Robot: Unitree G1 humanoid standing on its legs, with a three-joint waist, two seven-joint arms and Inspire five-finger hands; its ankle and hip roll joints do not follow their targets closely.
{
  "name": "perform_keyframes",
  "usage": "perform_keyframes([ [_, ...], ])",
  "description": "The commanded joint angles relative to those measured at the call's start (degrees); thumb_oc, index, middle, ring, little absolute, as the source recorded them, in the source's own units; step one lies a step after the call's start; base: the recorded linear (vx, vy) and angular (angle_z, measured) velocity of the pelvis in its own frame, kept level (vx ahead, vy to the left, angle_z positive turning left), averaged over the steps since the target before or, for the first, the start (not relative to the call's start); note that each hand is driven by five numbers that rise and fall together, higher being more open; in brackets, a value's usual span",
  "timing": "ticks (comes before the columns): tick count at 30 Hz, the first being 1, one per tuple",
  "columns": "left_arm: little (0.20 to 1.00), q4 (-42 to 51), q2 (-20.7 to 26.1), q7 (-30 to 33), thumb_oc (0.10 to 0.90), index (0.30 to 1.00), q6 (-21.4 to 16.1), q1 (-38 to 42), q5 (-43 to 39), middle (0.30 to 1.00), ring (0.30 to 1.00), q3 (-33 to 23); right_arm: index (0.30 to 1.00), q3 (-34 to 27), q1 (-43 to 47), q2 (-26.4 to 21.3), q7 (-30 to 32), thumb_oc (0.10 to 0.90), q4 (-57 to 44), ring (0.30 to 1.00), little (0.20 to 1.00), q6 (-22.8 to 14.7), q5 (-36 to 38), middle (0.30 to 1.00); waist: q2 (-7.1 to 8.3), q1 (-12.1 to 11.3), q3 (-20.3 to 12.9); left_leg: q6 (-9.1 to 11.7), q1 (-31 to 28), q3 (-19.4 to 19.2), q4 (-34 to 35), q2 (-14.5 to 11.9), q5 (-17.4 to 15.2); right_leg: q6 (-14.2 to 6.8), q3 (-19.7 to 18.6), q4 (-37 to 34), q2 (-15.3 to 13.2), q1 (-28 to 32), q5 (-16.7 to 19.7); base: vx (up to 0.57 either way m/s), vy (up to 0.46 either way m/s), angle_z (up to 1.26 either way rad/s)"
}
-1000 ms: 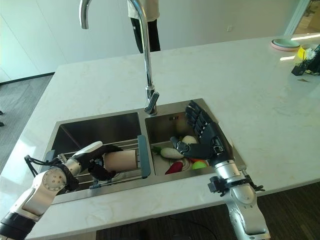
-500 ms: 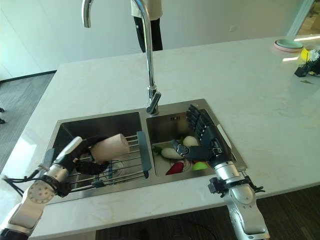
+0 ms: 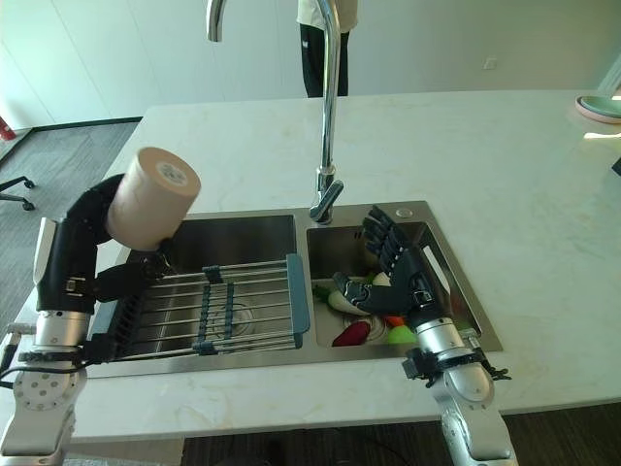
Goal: Place the dishes in the dishwasher.
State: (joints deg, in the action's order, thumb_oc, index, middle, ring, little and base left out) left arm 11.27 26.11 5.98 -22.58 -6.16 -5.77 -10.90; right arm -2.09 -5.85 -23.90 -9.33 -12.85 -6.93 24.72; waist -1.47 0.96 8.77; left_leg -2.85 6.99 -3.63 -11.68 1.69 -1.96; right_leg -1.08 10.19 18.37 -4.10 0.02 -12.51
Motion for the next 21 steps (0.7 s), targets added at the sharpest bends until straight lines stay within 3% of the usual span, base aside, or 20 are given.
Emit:
perform_keyframes([
  [1, 0.300, 7.0, 1.8, 2.2, 0.400, 0.300, -9.5, 4.4, -8.8, 0.300, 0.300, -4.0, 0.900, -3.9, 4.6, 1.1, -0.7, 0.800, -7.8, 0.900, 0.900, -6.2, -0.2, 0.900, 0.63, -0.2, -2.3, 4.7, -4.9, 0.0, -5.5, -4.0, -12.5, -2.8, -0.2, -1.2, 0.8, -0.4, -2.4, 0.00, -0.130, 0.21],
  [5, 0.300, 10.7, -1.3, 4.6, 0.400, 0.300, -12.1, 3.1, -10.2, 0.300, 0.300, -4.2, 0.900, -3.0, 6.4, 1.2, -1.2, 0.800, -10.8, 0.900, 0.900, -7.1, 2.2, 0.900, 0.88, -2.5, -1.9, 5.9, -4.8, 0.7, -5.5, -4.4, -11.3, -2.1, 1.2, -1.2, 0.7, -0.5, -2.5, 0.00, -0.141, 0.17],
  [10, 0.300, 12.9, -2.2, 6.7, 0.400, 0.300, -11.0, 2.2, -8.9, 0.300, 0.300, -3.8, 0.900, -1.8, 7.9, 0.4, -0.2, 0.800, -13.9, 0.900, 0.900, -7.8, 2.1, 0.900, 0.53, -4.4, -1.1, 7.5, -1.6, 1.5, -5.5, -5.7, -8.7, -1.7, 2.6, -1.2, 0.7, -0.6, -2.8, -0.07, -0.061, 0.20],
  [13, 0.300, 13.2, -2.1, 6.1, 0.400, 0.300, -11.2, 2.2, -10.6, 0.300, 0.300, -3.7, 0.900, -2.2, 8.3, -1.0, 1.5, 0.800, -14.4, 0.900, 0.900, -8.4, 2.1, 0.900, 0.42, -4.6, -0.5, 7.9, -0.5, -1.2, -5.5, -6.8, -7.4, -1.6, 4.1, -1.2, 0.0, -0.6, -3.0, -0.13, 0.027, 0.40],
  [16, 0.300, 12.3, -2.2, 5.0, 0.400, 0.300, -12.4, 3.8, -13.9, 0.300, 0.300, -2.8, 0.900, -4.1, 8.4, -3.4, 2.6, 0.800, -13.1, 0.900, 0.900, -9.7, 3.3, 0.900, 2.21, -3.5, 0.0, 6.6, -3.4, -7.6, -5.5, -6.8, -7.3, -1.6, 6.7, -1.2, -3.1, -1.7, -1.5, -0.29, 0.166, 1.14],
  [17, 0.300, 12.0, -2.5, 2.1, 0.400, 0.300, -14.4, 4.0, -17.7, 0.300, 0.300, -2.1, 0.900, -6.6, 6.9, -3.9, 2.3, 0.800, -11.3, 0.900, 0.900, -12.2, 3.5, 0.900, 3.06, -1.8, 0.3, 5.7, -7.5, -13.4, -5.5, -8.3, -9.1, -2.1, 10.3, -1.2, -5.5, -1.8, -0.2, -0.25, 0.268, 1.62],
  [18, 0.300, 11.8, -2.6, 1.4, 0.400, 0.300, -15.0, 4.4, -18.8, 0.300, 0.300, -1.8, 0.900, -7.4, 6.3, -3.8, 2.4, 0.800, -10.9, 0.900, 0.900, -12.6, 3.5, 0.900, 2.87, -1.0, -0.1, 6.5, -9.2, -15.5, -5.5, -10.3, -10.0, -2.5, 11.5, -1.2, -5.8, -1.3, -0.9, -0.28, 0.337, 1.93],
  [20, 0.300, 9.9, -2.9, 0.0, 0.400, 0.300, -15.7, 6.9, -21.6, 0.300, 0.300, 0.4, 0.900, -9.1, 5.6, -4.0, 3.8, 0.800, -10.0, 0.900, 0.900, -12.6, 2.0, 0.900, 2.79, 2.0, -0.8, 8.6, -12.6, -26.6, -5.5, -16.9, -8.0, -2.3, 17.7, -1.2, -8.0, -0.8, -0.1, -0.25, 0.340, 2.06],
  [21, 0.300, 9.1, -3.0, 0.0, 0.400, 0.300, -16.0, 7.7, -21.7, 0.300, 0.300, 1.0, 0.900, -9.4, 5.8, -4.2, 4.0, 0.800, -9.6, 0.900, 0.900, -12.6, 1.8, 0.900, 2.72, 2.6, -1.0, 8.5, -12.8, -27.8, -5.5, -17.4, -9.1, -2.7, 18.9, -1.2, -8.7, -0.7, 0.4, -0.22, 0.355, 2.49],
])
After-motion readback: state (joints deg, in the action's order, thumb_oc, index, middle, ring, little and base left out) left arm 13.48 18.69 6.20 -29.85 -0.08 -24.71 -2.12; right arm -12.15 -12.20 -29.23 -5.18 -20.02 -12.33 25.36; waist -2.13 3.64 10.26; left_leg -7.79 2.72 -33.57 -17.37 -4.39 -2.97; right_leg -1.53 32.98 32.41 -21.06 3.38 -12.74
